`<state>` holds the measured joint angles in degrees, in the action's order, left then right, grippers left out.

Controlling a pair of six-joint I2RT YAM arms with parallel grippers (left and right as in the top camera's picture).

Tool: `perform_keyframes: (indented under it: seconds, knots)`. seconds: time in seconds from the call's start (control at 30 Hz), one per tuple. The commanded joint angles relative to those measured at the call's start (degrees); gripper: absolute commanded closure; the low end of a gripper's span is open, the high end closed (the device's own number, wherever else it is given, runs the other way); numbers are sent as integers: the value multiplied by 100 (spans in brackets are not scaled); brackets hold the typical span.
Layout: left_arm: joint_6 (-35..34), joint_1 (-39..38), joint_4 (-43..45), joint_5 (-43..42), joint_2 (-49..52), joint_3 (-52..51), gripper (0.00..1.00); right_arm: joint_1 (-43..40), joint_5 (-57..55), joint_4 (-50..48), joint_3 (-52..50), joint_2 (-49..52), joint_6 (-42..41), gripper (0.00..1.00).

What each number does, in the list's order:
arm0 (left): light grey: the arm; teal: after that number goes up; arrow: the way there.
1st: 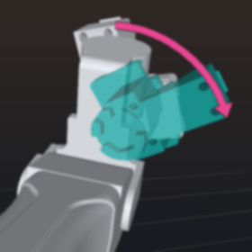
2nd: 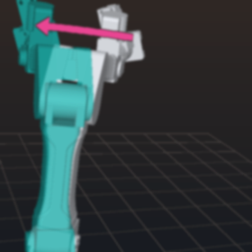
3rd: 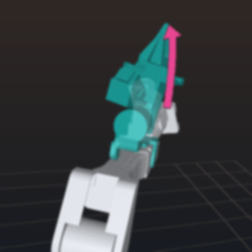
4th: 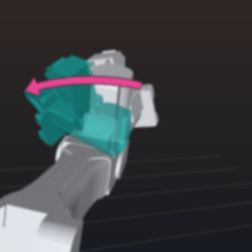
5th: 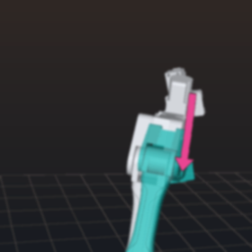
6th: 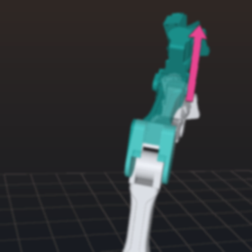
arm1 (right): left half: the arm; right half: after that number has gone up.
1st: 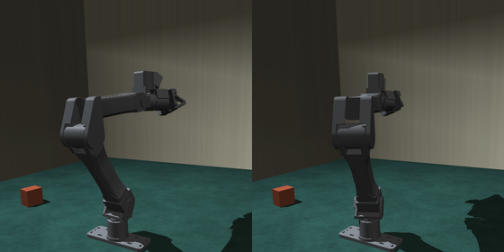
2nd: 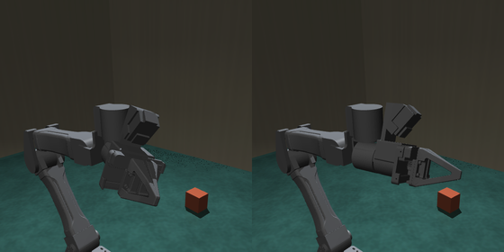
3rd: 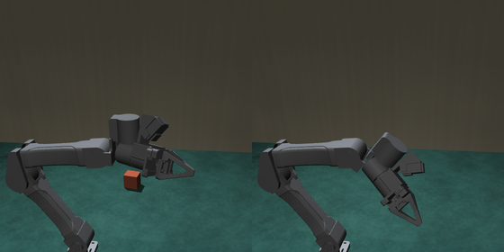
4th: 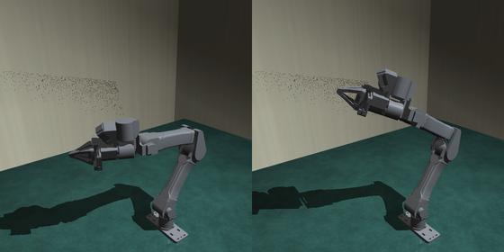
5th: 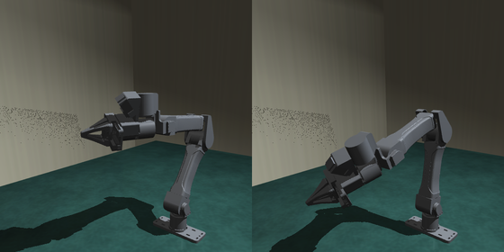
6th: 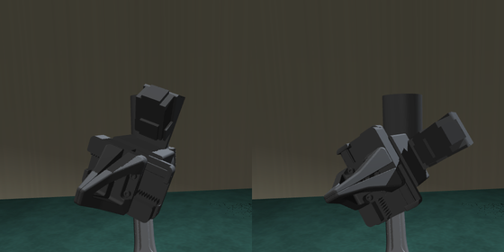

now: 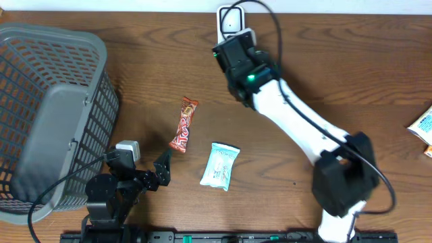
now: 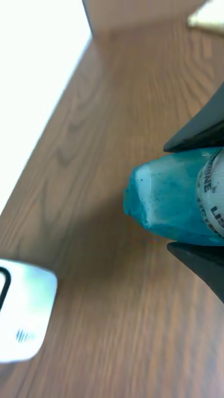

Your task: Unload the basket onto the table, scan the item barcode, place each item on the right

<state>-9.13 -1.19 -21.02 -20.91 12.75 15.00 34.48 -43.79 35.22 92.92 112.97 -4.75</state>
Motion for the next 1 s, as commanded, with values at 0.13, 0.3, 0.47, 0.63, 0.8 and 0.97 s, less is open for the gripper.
perform_keyframes:
  seconds: [0.13,0.3,0.47,0.63,0.8,0.97]
  knots:
    - [52,-13,4,-52,-22,20,1,116,-1163,-227,479,393,730,98]
    - [50,-13,4,-52,-22,20,1,127,-1738,-1840,479,463,2258,98]
    - [50,-13,4,-52,-22,20,1,131,-1711,-3853,479,566,3685,99]
    - [52,-13,4,-52,-22,20,1,144,-1790,-5250,599,1137,4920,99]
    - [52,-13,4,-52,-22,20,1,186,-1932,-5648,1884,2323,5810,99]
    - [52,-13,4,-52,-22,20,1,223,-1954,-5643,3508,3534,6496,99]
